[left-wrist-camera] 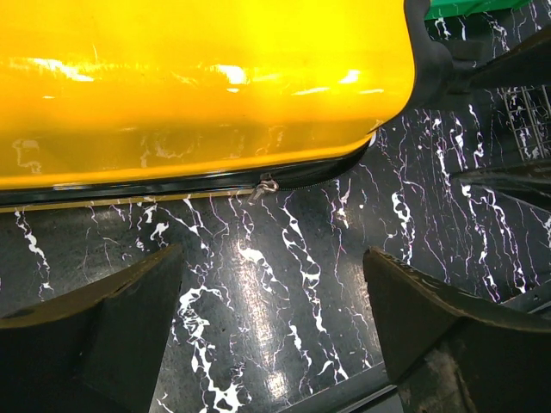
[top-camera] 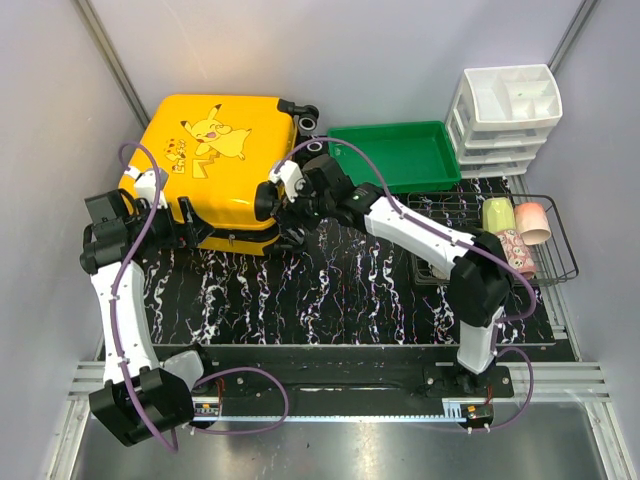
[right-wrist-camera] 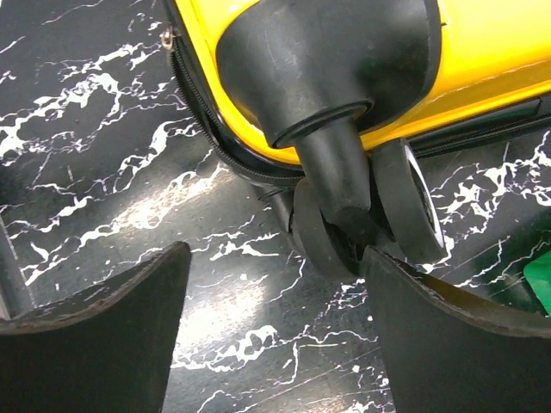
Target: Open, take out, and arrange the luggage
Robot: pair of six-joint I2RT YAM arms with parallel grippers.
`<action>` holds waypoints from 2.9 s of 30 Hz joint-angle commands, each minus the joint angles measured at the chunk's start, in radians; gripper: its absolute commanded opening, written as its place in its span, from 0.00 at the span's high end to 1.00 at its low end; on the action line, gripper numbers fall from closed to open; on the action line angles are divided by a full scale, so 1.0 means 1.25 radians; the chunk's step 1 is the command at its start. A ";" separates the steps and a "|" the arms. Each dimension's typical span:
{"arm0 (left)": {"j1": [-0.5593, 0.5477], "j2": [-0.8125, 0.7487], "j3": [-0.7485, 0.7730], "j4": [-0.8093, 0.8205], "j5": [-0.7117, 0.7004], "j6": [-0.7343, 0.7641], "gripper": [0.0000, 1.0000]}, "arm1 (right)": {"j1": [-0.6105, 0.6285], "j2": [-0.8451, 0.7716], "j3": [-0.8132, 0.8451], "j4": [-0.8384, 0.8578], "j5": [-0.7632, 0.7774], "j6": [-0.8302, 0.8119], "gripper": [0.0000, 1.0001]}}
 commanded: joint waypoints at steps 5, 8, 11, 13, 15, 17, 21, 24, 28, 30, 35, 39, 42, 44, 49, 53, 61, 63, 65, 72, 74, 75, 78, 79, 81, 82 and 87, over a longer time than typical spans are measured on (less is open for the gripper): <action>0.004 0.015 0.012 0.003 0.016 0.007 0.15 | 0.004 0.086 0.086 0.001 0.013 -0.002 0.24; 0.004 0.026 0.023 -0.008 0.009 0.015 0.18 | 0.002 0.057 0.075 -0.020 0.030 -0.024 0.22; 0.004 0.015 0.032 -0.015 0.032 0.002 0.18 | -0.028 0.002 0.077 -0.071 0.003 -0.016 0.16; 0.002 0.007 0.041 -0.024 0.041 0.010 0.18 | -0.051 -0.042 0.074 -0.089 -0.021 -0.011 0.11; 0.002 0.006 0.060 -0.039 0.052 0.047 0.17 | -0.058 -0.071 0.053 -0.093 -0.023 -0.028 0.09; 0.002 0.011 0.078 -0.082 0.051 0.076 0.16 | -0.069 -0.093 0.038 -0.093 -0.026 -0.059 0.09; 0.002 0.024 0.119 -0.154 -0.001 0.140 0.15 | -0.089 -0.088 0.052 -0.092 -0.064 -0.061 0.07; 0.001 0.020 0.113 -0.208 -0.004 0.173 0.15 | -0.088 -0.046 0.082 -0.094 -0.105 -0.091 0.05; 0.002 -0.005 0.077 -0.229 -0.027 0.183 0.13 | -0.089 0.045 0.136 -0.077 -0.160 -0.112 0.00; 0.001 -0.011 0.060 -0.233 -0.036 0.183 0.12 | -0.089 0.074 0.172 -0.065 -0.187 -0.117 0.00; 0.002 0.005 0.016 -0.231 -0.063 0.192 0.12 | -0.089 0.168 0.238 -0.065 -0.219 -0.117 0.21; 0.007 0.012 -0.016 -0.190 -0.030 0.125 0.16 | -0.084 0.202 0.252 -0.087 -0.281 -0.101 0.49; 0.015 0.012 -0.033 -0.119 -0.028 0.068 0.18 | -0.051 0.198 0.246 -0.083 -0.313 -0.076 0.87; 0.021 0.026 -0.028 -0.079 -0.024 0.056 0.20 | -0.008 0.180 0.208 -0.047 -0.322 -0.041 1.00; 0.032 0.076 0.017 -0.045 -0.022 0.041 0.21 | 0.114 0.124 0.102 0.054 -0.346 0.049 1.00; 0.033 0.138 0.041 -0.011 -0.050 0.042 0.21 | 0.211 0.127 0.116 0.130 -0.344 0.098 1.00; 0.067 0.226 0.124 0.002 -0.094 0.027 0.20 | 0.156 0.069 0.187 0.112 -0.290 0.133 0.29; 0.074 0.216 0.141 -0.003 -0.099 0.024 0.18 | 0.093 0.039 0.187 0.091 -0.286 0.134 0.20; 0.074 0.189 0.146 -0.007 -0.090 0.026 0.17 | -0.004 0.026 0.198 0.059 -0.281 0.134 0.16; 0.074 0.145 0.107 -0.046 -0.107 0.034 0.16 | -0.231 0.054 0.263 0.047 -0.247 0.145 0.11; 0.074 0.137 0.093 -0.046 -0.105 0.035 0.16 | -0.266 0.079 0.275 0.070 -0.212 0.158 0.11; 0.074 0.137 0.091 -0.047 -0.095 0.035 0.16 | -0.301 0.108 0.297 0.092 -0.219 0.194 0.11; 0.074 0.131 0.088 -0.046 -0.076 0.034 0.16 | -0.350 0.194 0.395 0.095 -0.231 0.245 0.10; 0.075 0.130 0.086 -0.046 -0.074 0.034 0.16 | -0.357 0.217 0.421 0.093 -0.238 0.247 0.09; 0.075 0.132 0.087 -0.053 -0.082 0.046 0.16 | -0.365 0.285 0.511 0.070 -0.274 0.233 0.07; 0.076 0.137 0.089 -0.058 -0.089 0.049 0.16 | -0.364 0.307 0.546 0.053 -0.291 0.216 0.04; 0.078 0.136 0.089 -0.069 -0.112 0.065 0.15 | -0.346 0.441 0.745 -0.111 -0.317 0.084 0.03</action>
